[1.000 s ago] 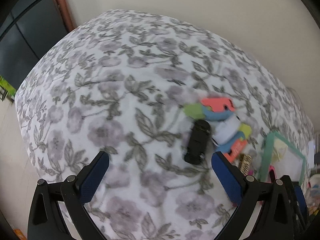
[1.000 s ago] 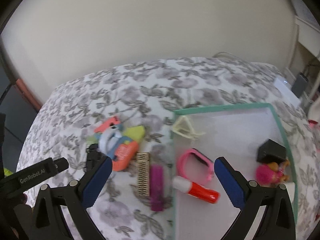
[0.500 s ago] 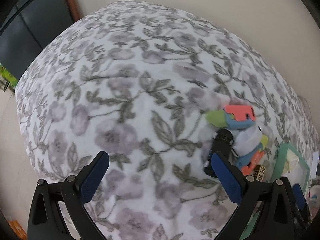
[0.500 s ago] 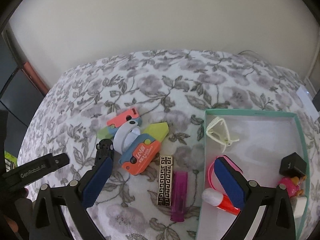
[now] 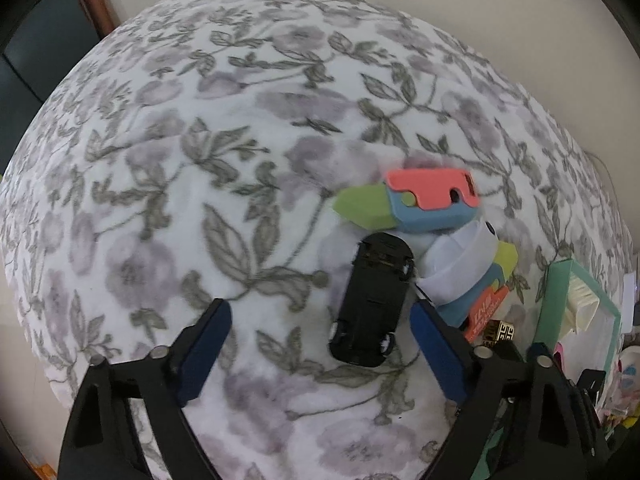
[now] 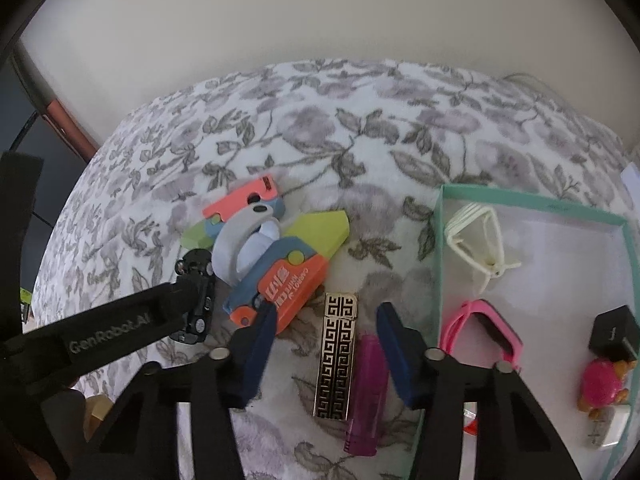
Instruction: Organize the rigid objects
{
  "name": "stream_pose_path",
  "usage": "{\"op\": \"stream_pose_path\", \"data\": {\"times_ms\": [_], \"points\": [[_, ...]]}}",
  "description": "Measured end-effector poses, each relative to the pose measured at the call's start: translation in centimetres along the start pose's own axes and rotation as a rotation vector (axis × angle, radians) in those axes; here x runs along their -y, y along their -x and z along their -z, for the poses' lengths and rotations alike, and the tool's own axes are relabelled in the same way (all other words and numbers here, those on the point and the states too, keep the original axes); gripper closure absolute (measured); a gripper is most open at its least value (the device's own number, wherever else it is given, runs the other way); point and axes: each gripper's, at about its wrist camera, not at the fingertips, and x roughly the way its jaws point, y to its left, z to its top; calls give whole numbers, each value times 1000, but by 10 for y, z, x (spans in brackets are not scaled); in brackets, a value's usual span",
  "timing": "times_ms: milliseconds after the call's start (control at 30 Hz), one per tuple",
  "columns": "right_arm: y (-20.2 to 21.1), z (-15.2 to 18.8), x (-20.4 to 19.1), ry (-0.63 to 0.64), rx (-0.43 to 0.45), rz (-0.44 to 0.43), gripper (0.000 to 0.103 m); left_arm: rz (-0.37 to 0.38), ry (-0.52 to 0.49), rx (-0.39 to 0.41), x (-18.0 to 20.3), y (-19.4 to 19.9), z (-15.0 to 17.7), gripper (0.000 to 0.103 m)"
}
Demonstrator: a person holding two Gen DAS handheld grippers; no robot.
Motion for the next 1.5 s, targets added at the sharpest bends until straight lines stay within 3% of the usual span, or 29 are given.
{"op": "stream_pose_path", "data": {"times_ms": [200,333,633,1067,1500], "points": [[-11,5,-1,14,-32,4,58,26,1,-9,3,-8,1,32],[-15,8,-5,31,-44,-8,63,29,-2,-3,3,-11,0,37],[-26,17,-13,80,-79,10,69,41,-16,-4,11,-21,7,67],[-29,24,-28,181,-56,101,69,3,14,-14,-6,-20,6,67],[-17,37,-25,110,-65,137,80,-14,17,24,-14,12,3,67]]}}
